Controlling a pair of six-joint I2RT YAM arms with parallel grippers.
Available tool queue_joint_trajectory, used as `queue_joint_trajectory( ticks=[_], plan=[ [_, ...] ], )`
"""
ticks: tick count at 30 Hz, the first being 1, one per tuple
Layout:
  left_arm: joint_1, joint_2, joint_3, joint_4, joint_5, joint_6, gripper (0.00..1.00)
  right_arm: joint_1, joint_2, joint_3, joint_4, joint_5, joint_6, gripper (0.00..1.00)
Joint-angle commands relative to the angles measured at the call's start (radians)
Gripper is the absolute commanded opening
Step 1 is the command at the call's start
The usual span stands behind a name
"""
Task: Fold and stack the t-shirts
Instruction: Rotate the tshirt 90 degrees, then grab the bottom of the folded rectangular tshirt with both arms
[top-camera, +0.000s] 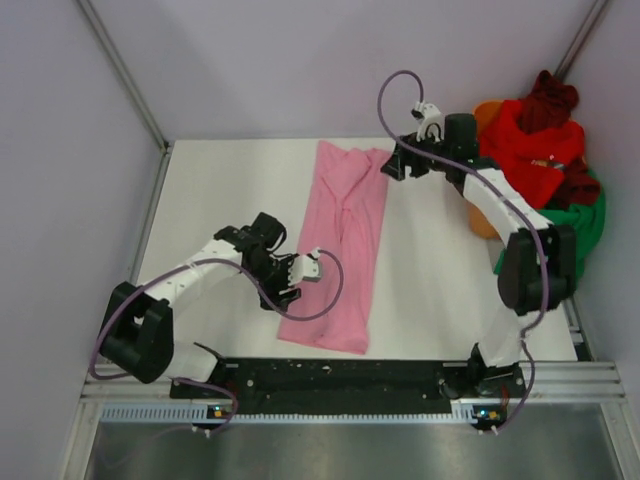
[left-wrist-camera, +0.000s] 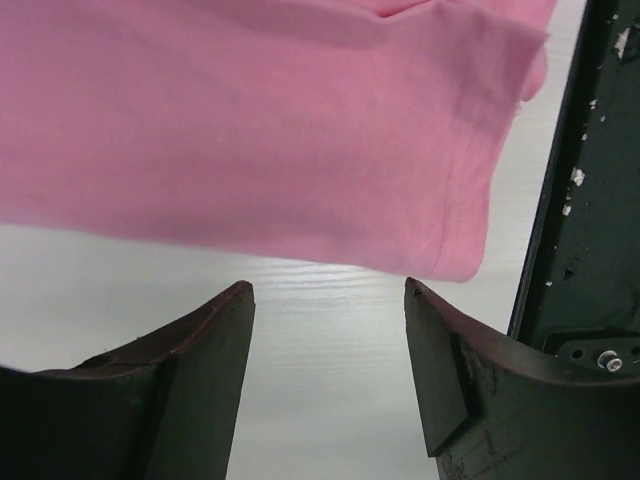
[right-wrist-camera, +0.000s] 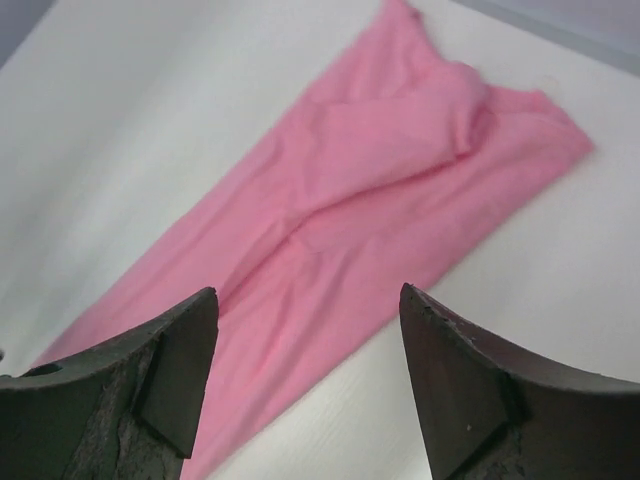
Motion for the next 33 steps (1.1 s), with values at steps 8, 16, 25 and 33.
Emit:
queue_joint_trajectory(
  ticks=[8,16,25,33],
  plan=[
    [-0.128,-0.124,-0.222,0.094,0.021,0.239,0.70,0.383,-0.614,-0.708,-0.154,-0.382,-0.942,0.72],
    [-0.190,-0.126,-0.315,0.183,-0.060,0.207,0.68,0.654,-0.700,-0.906,-0.244,-0.244,-1.109,0.60],
    [-0.207,-0.100,-0.322,0.208,-0.071,0.141,0.25,0.882,-0.549,-0.993,-0.023,-0.036,-1.090,0.57],
    [-0.204,-0.201,-0.294,0.162,-0.045,0.060,0.00,0.916,-0.493,-0.946,-0.064,0.031,-1.048,0.00]
  ],
)
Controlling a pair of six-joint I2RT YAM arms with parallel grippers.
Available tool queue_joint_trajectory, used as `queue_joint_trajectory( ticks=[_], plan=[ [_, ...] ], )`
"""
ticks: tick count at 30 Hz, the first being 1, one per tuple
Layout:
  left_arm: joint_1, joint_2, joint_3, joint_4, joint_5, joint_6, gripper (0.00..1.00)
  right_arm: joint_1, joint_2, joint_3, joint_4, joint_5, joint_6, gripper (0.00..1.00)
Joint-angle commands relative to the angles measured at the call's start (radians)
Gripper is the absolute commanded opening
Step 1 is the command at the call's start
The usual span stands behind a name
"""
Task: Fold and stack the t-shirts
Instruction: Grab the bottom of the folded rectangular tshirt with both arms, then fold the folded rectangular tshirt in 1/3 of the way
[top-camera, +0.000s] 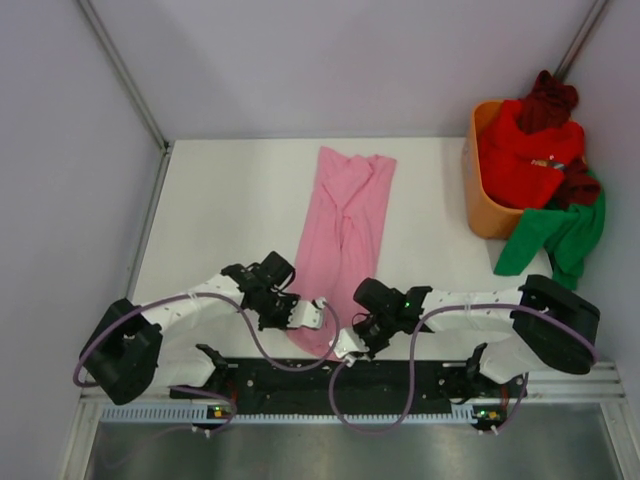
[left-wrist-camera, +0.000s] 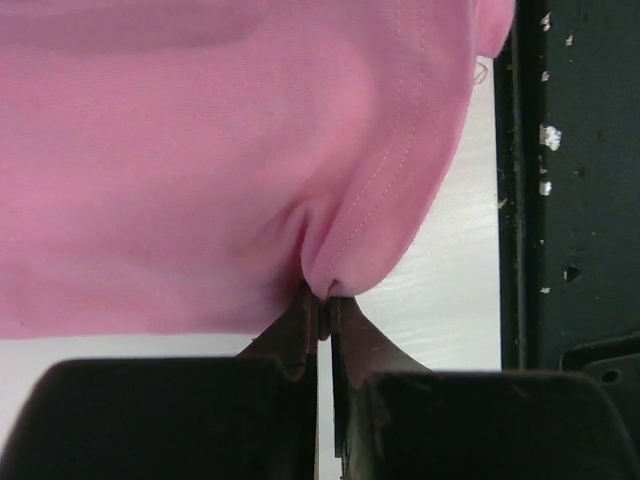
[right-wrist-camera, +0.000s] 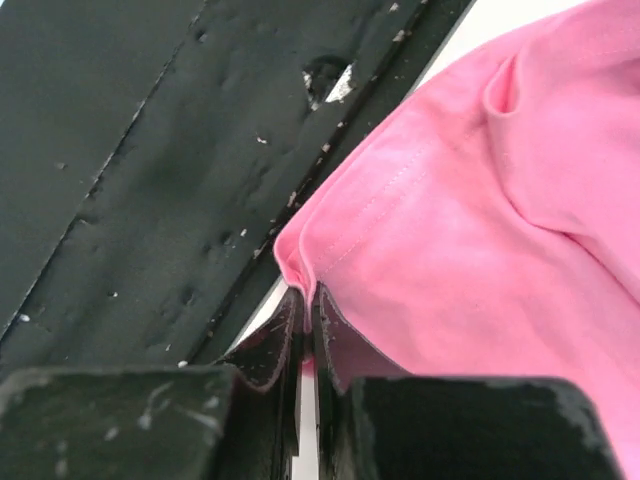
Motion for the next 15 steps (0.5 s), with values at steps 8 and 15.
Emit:
queue_joint_trajectory(
  ticks=[8,15],
  plan=[
    [0.112,0.025,0.245,0.039,-0.033,-0.261,0.00,-0.326,-0.111,0.135,0.049,-0.012,0.153,0.00],
    [0.259,0.337,0.601,0.048,-0.051,-0.378,0.00,-0.561,0.053,0.242,0.276,-0.006,0.245,0.00]
  ],
)
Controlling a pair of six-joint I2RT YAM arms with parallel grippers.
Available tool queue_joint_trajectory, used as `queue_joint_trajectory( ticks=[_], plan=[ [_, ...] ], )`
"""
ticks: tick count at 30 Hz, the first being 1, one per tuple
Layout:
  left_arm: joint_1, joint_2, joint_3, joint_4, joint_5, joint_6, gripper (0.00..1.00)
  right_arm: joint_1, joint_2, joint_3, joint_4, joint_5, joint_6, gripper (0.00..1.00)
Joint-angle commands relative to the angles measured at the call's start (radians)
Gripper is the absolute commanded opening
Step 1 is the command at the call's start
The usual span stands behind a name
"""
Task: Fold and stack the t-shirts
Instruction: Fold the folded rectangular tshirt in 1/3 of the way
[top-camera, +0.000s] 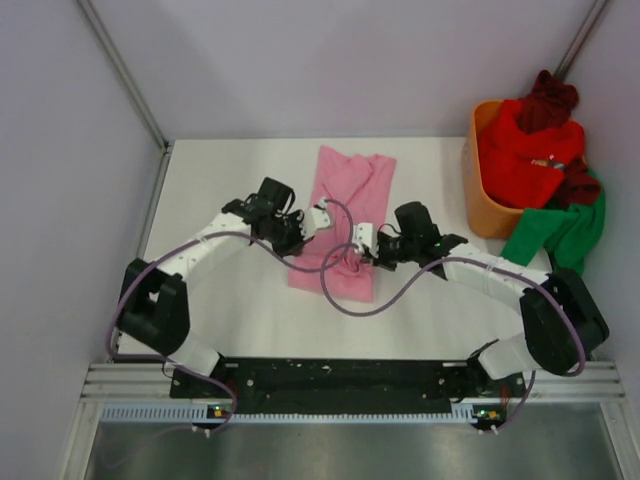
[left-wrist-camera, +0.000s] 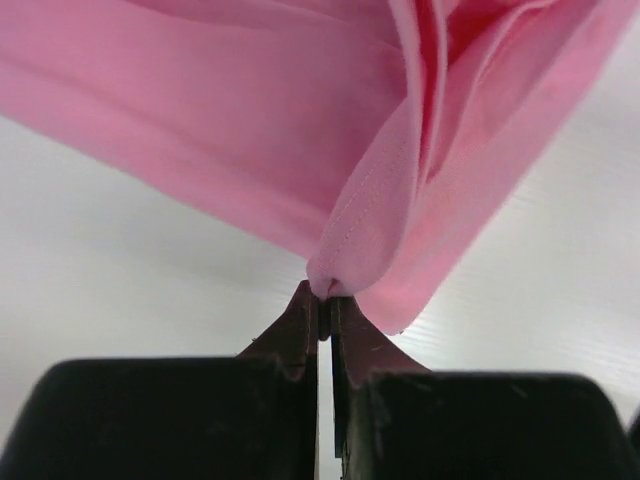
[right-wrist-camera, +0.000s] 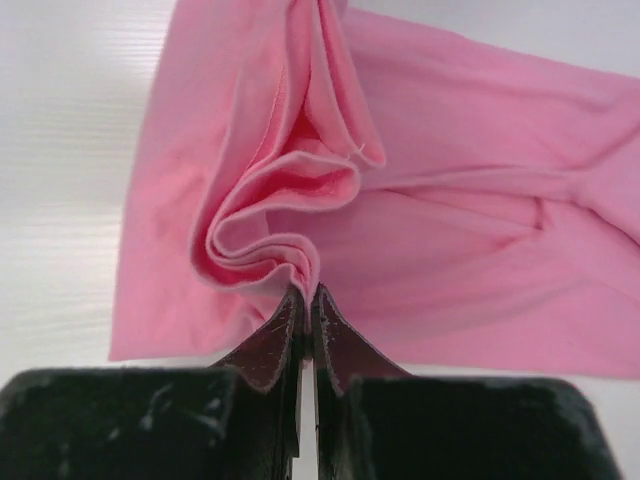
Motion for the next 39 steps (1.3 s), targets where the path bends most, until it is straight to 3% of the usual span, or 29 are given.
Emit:
queue_joint_trajectory(
  ticks=[1,6,11,25,26,29,31,36,39],
  plan=[
    [0.076,0.197,0.234,0.041,-0.041,-0.110,0.00,-0.112,0.121,0.096,0.205,-0.010,0.086,0.00],
    [0.104,0.395,0.452,-0.011,-0.109,-0.131,0.00,-0.164,0.253,0.193,0.285,0.025,0.120,0.00],
    [0.108,0.507,0.570,-0.011,-0.126,-0.130,0.00,-0.193,0.325,0.236,0.281,0.079,0.122,0.00],
    [0.108,0.652,0.706,0.012,-0.159,-0.134,0.00,-0.204,0.402,0.302,0.198,0.240,0.062,0.00],
    [0.108,0.658,0.712,0.012,-0.163,-0.143,0.03,-0.202,0.413,0.309,0.202,0.254,0.068,0.00],
    [0.108,0.682,0.741,0.037,-0.208,-0.200,0.28,-0.206,0.448,0.331,0.259,0.356,0.126,0.28],
    [0.108,0.693,0.775,0.073,-0.270,-0.251,0.39,-0.225,0.479,0.354,0.302,0.384,0.161,0.36],
    [0.116,0.728,0.906,0.132,-0.429,-0.294,0.51,-0.291,0.526,0.481,0.273,0.384,0.283,0.39],
    [0.130,0.744,0.982,0.101,-0.449,-0.305,0.51,-0.293,0.479,0.500,0.209,0.372,0.261,0.43]
  ],
)
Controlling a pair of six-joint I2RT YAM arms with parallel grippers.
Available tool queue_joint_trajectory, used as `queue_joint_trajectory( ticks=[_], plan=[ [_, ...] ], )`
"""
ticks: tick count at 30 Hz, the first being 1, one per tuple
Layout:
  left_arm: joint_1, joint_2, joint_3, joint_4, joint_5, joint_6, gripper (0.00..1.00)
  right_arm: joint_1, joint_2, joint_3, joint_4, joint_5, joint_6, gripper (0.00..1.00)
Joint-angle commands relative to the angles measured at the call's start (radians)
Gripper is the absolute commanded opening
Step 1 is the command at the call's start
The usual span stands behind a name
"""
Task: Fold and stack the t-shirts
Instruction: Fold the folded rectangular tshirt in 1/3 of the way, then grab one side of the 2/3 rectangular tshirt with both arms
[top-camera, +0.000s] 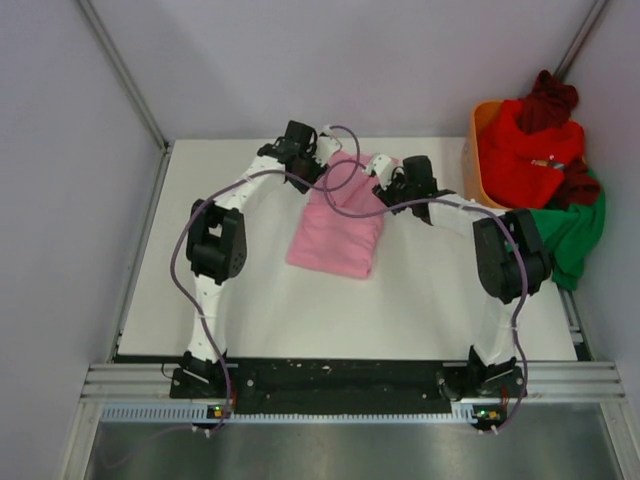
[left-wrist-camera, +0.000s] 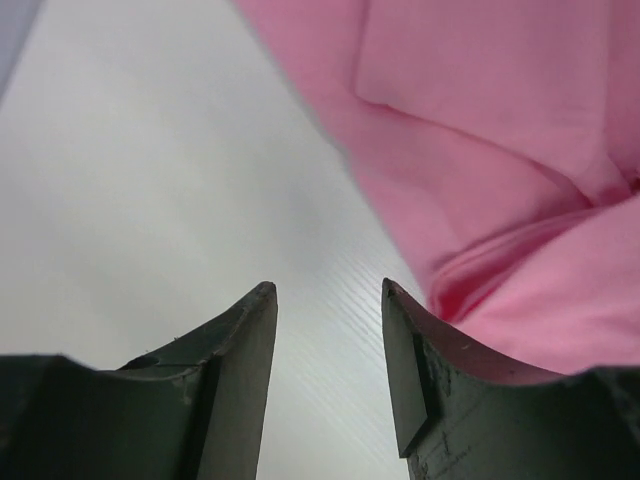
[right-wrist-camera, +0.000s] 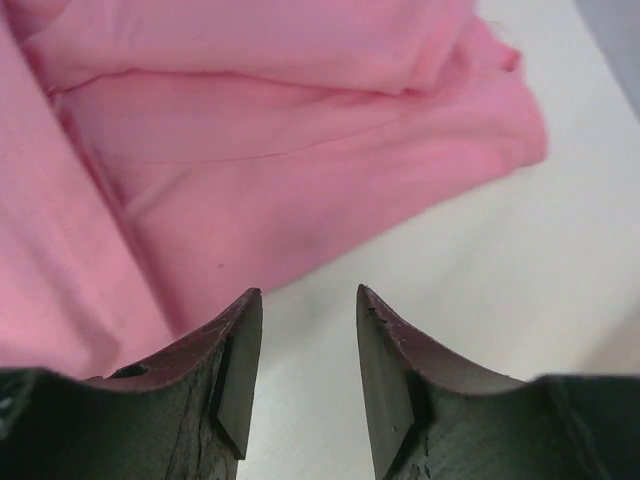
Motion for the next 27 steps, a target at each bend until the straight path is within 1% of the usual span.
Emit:
queue_joint_trajectory(
  ticks=[1,3,4,6,8,10,11,13,15,17,20,27],
  plan=[
    [0.024,-0.006,0.128,0.034,-0.080,-0.050,0.51,-0.022,-0.087,0.054,-0.033,-0.024,0.034,0.46],
    [0.034,-0.053,0.109,0.005,0.015,-0.041,0.51,-0.016,-0.171,-0.014,-0.050,-0.096,0.011,0.52],
    [0.035,-0.105,0.058,-0.012,0.093,-0.009,0.50,-0.009,-0.219,-0.060,-0.053,-0.140,-0.012,0.54],
    [0.034,-0.214,-0.089,-0.037,0.289,0.116,0.49,0.020,-0.312,-0.158,-0.094,-0.221,-0.109,0.56],
    [0.028,-0.326,-0.277,-0.037,0.447,0.262,0.49,0.077,-0.389,-0.250,-0.131,-0.280,-0.193,0.57],
    [0.023,-0.415,-0.455,-0.035,0.534,0.435,0.50,0.138,-0.440,-0.318,-0.178,-0.297,-0.276,0.57],
    [0.020,-0.451,-0.517,-0.034,0.557,0.489,0.50,0.169,-0.451,-0.345,-0.195,-0.291,-0.316,0.57],
    [0.017,-0.491,-0.623,-0.031,0.574,0.578,0.53,0.233,-0.455,-0.384,-0.209,-0.254,-0.362,0.57],
    [0.014,-0.503,-0.684,-0.008,0.546,0.614,0.56,0.276,-0.426,-0.398,-0.208,-0.201,-0.381,0.57],
    [0.002,-0.494,-0.710,0.030,0.484,0.611,0.58,0.295,-0.385,-0.390,-0.208,-0.171,-0.382,0.56],
    [-0.020,-0.462,-0.723,0.040,0.410,0.618,0.59,0.313,-0.333,-0.369,-0.214,-0.130,-0.396,0.54],
    [-0.058,-0.416,-0.767,-0.025,0.350,0.681,0.58,0.343,-0.290,-0.364,-0.232,-0.128,-0.407,0.49]
  ],
)
